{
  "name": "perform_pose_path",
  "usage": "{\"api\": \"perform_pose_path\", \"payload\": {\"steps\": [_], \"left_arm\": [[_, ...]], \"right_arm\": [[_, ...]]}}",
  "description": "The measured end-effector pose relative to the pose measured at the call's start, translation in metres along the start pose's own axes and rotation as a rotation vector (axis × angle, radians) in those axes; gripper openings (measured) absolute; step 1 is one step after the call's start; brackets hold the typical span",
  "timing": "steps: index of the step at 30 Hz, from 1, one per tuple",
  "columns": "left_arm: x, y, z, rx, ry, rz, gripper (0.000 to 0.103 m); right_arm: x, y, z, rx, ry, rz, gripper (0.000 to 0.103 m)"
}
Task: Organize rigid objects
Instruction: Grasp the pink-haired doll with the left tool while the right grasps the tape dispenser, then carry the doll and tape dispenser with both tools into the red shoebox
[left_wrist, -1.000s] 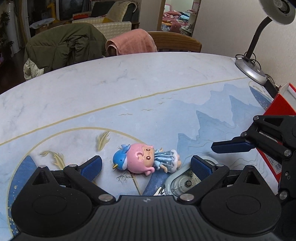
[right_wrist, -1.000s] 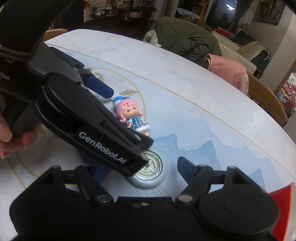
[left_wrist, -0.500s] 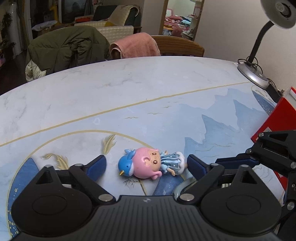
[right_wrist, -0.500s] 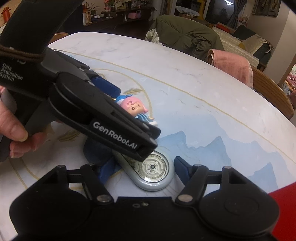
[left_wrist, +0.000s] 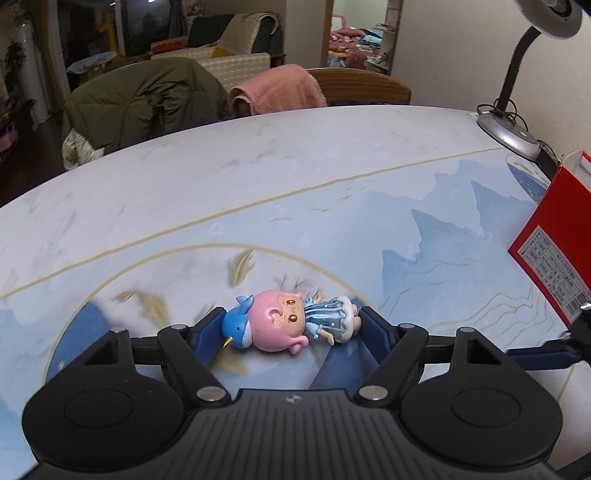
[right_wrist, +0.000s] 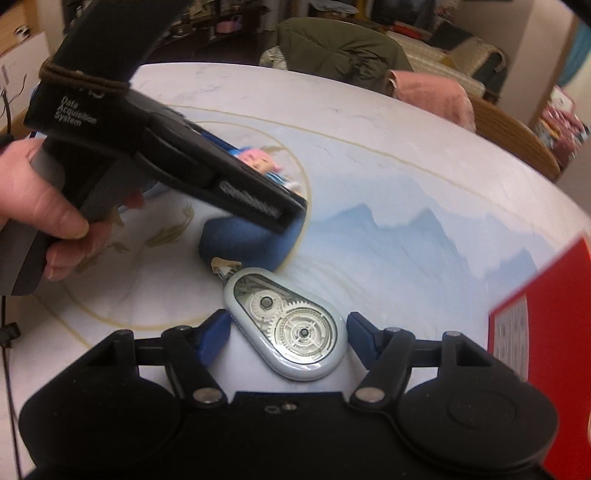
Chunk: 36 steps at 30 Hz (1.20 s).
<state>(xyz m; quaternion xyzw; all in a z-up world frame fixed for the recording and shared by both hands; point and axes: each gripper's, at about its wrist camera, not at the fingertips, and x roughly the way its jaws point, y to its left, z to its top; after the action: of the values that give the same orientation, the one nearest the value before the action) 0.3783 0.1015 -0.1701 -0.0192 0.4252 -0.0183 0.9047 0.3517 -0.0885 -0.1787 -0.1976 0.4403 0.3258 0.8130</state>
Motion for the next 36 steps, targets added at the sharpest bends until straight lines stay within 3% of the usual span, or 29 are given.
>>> {"api": "perform_pose_path", "payload": {"steps": [6, 14, 27, 36], "left_arm": [[-0.025, 0.004, -0.017, -0.039, 0.011, 0.009, 0.077], [-0.084, -0.017, -0.027, -0.048, -0.025, -0.044, 0.077], [-0.172, -0.075, -0.018, -0.009, -0.125, -0.086, 0.078], [-0.201, -0.13, -0.011, 0.043, -0.155, -0.129, 0.078]], "right_arm": [[-0.026, -0.003, -0.017, 0.095, -0.014, -0.012, 0.069], [-0.078, -0.009, -0.031, 0.181, -0.063, -0.026, 0.069], [-0.168, -0.036, -0.053, 0.313, -0.199, -0.047, 0.069], [-0.207, -0.073, -0.076, 0.389, -0.278, -0.078, 0.069]]}}
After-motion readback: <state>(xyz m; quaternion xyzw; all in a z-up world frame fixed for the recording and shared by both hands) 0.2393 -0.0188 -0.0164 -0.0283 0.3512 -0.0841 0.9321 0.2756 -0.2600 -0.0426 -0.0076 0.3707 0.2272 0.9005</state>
